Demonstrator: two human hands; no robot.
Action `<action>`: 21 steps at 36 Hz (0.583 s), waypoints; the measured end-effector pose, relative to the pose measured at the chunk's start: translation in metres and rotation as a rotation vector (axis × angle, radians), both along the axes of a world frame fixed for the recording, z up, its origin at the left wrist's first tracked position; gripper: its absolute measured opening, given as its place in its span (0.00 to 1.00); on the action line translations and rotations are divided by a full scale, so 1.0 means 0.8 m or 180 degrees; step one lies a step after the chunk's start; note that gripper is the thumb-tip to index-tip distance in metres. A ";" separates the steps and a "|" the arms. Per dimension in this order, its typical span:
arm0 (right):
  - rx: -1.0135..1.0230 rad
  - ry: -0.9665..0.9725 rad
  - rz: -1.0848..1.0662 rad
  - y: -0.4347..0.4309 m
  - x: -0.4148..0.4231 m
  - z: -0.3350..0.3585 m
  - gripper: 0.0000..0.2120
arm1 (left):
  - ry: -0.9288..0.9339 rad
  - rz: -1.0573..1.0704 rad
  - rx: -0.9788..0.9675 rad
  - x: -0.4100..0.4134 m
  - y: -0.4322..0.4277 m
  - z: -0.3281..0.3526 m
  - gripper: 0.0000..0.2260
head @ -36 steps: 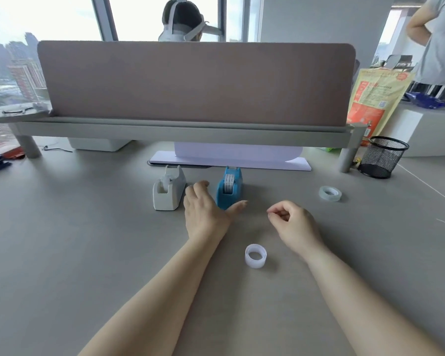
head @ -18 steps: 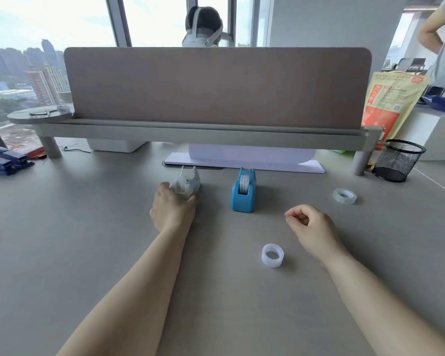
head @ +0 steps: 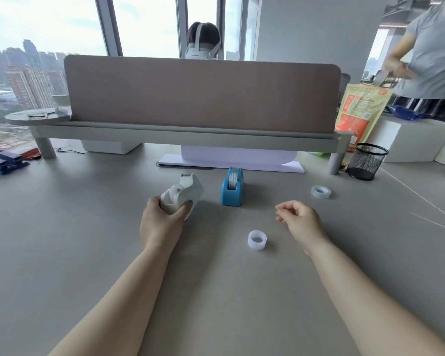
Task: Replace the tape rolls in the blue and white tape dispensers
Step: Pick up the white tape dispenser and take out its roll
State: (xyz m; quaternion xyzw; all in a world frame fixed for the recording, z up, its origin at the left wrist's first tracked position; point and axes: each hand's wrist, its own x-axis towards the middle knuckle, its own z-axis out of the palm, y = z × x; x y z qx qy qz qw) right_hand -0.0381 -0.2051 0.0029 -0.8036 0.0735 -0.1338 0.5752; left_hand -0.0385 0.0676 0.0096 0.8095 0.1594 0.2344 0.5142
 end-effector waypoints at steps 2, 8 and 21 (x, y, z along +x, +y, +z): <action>0.0019 0.0000 0.0038 0.001 -0.010 -0.001 0.06 | -0.0125 -0.0147 0.0016 -0.019 -0.004 0.004 0.19; -0.0034 -0.0032 0.0164 0.007 -0.036 -0.001 0.06 | -0.0199 -0.0750 0.0223 -0.067 -0.027 0.008 0.16; -0.1683 0.0038 0.0596 0.023 -0.064 -0.010 0.26 | -0.0095 -0.0999 0.0407 -0.066 -0.038 -0.001 0.23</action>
